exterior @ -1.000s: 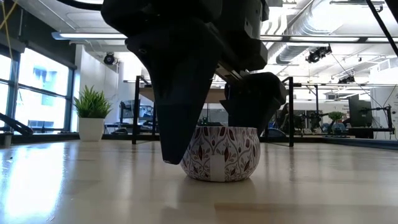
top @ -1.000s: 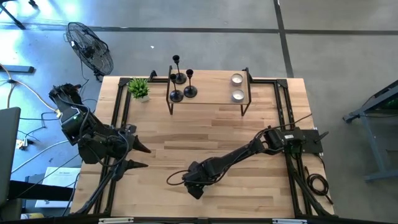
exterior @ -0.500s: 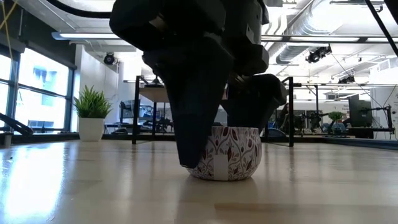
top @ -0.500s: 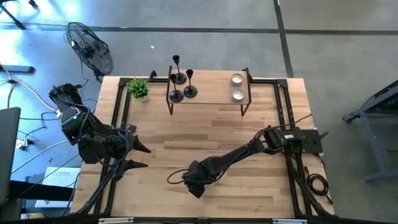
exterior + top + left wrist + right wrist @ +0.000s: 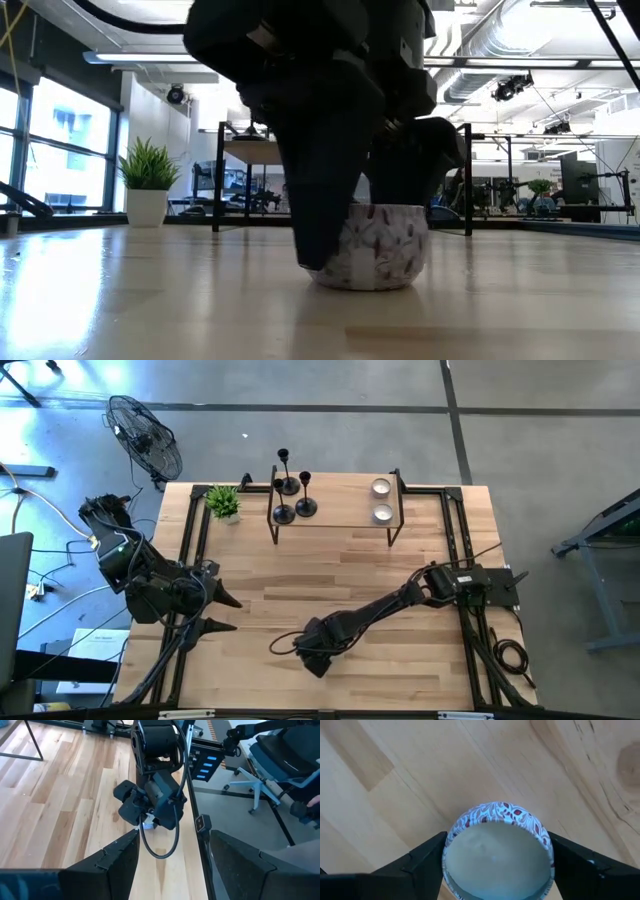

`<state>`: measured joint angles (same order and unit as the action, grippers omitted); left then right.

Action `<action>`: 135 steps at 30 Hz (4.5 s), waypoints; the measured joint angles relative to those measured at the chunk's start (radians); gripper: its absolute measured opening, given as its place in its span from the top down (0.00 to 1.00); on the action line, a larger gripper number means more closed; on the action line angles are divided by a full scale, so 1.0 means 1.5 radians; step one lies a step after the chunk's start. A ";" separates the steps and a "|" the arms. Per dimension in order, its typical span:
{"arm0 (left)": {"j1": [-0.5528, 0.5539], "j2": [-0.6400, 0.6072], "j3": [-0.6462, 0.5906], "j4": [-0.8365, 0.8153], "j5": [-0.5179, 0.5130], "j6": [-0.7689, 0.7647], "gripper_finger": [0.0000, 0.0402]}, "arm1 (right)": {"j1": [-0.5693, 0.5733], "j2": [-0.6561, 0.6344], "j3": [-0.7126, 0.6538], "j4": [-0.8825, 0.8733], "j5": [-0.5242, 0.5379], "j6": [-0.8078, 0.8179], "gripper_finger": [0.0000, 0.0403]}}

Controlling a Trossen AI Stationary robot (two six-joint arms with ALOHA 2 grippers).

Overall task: Pick & Place candle stick holders
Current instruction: Put the red patterned scented candle on the shelf

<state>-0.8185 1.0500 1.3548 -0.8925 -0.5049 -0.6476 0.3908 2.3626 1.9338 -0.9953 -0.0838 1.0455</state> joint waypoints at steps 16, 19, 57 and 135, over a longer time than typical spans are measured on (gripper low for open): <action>0.000 0.000 0.000 0.000 0.001 0.002 0.41 | -0.010 -0.185 -0.001 -0.181 0.025 0.036 0.29; 0.000 0.000 0.000 0.000 0.001 0.002 0.41 | -0.021 -0.243 -0.001 -0.211 0.057 0.038 0.29; 0.001 0.002 0.000 0.009 -0.470 0.009 0.41 | -0.631 -0.387 0.000 -0.086 0.046 -0.667 0.29; 0.285 -0.042 0.000 0.002 -0.401 0.393 0.41 | -0.636 -0.284 -0.001 -0.171 0.027 -0.714 0.24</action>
<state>-0.3908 0.9867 1.3548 -0.8898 -1.1065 -0.0574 -0.5632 1.9362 1.9324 -1.2514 -0.0430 -0.0261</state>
